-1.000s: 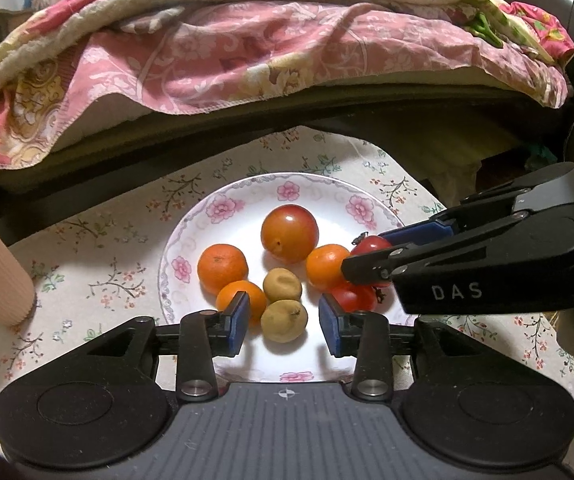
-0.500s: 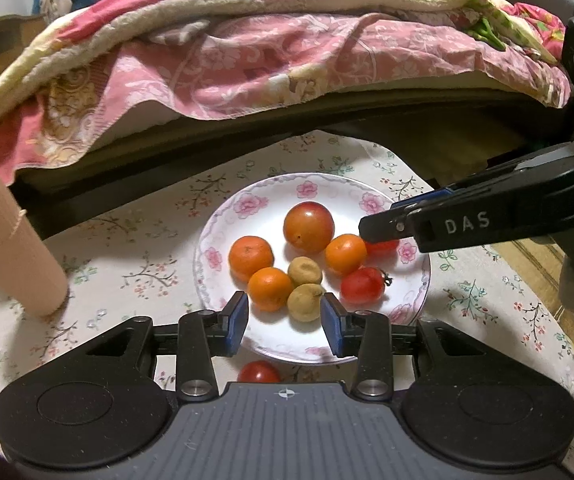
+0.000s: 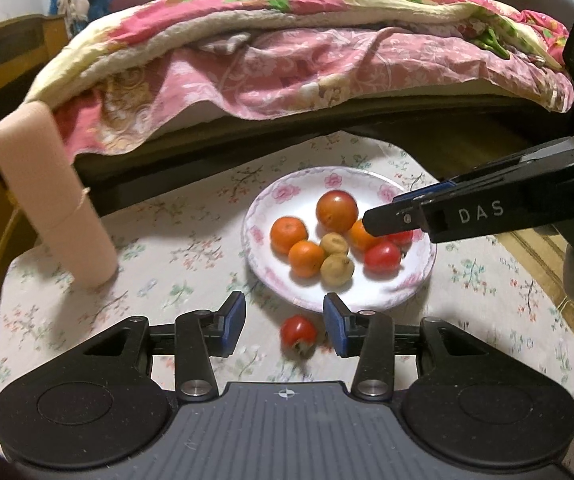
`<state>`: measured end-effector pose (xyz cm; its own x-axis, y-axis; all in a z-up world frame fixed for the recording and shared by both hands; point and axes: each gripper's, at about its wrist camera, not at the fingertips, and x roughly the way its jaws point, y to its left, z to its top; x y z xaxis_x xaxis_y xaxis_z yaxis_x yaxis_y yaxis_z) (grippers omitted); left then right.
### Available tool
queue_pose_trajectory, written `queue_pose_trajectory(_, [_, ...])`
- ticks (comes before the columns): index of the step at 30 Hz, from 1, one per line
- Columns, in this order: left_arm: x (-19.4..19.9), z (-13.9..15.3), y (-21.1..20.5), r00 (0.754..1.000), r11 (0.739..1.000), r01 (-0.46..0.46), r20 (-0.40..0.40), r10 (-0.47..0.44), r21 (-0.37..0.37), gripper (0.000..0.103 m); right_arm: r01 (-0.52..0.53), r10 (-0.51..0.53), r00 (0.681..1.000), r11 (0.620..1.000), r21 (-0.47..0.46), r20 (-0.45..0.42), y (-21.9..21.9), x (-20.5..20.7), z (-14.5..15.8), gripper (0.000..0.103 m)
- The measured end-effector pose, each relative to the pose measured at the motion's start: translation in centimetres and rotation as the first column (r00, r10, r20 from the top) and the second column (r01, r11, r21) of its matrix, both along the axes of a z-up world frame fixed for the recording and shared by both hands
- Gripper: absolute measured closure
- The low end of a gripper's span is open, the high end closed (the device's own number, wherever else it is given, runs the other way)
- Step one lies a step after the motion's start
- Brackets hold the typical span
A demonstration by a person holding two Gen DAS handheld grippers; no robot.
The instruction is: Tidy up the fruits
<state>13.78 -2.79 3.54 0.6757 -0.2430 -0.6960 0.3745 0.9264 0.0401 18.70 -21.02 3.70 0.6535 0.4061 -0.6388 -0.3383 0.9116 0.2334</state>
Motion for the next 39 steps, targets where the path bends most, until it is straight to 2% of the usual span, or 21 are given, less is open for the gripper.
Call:
queue_pose_trajectory(13, [-2.4,-1.6,2.8,0.997,1.0,-0.031,-0.065,0.031,-0.004,0.05,-0.118,0.117,0.991,0.993,-0.004,-0.071,4.5,-4.0,-2.5,0.071])
queue_pose_trajectory(24, [-1.8,-2.5,4.1,0.996,0.999,-0.047,-0.081,0.046,-0.003,0.049,-0.13,0.128,0.979,0.992,0.001,-0.16,6.9,-2.7,-5.6,0.071])
queue_pose_trajectory(32, [-1.0,-3.1,5.1,0.993,0.998,-0.062,-0.1,0.062,0.0,0.047,-0.065,0.069,0.985,0.997,0.034,-0.159,7.3,-1.5,-7.1,0.071])
queue_pose_trajectory(39, [-0.6,-3.4,5.7,0.99,0.997,-0.083,-0.116,0.083,0.0,0.046,-0.061,0.065,0.992,0.997,0.04,-0.106,8.1,-1.0,-7.4,0.071])
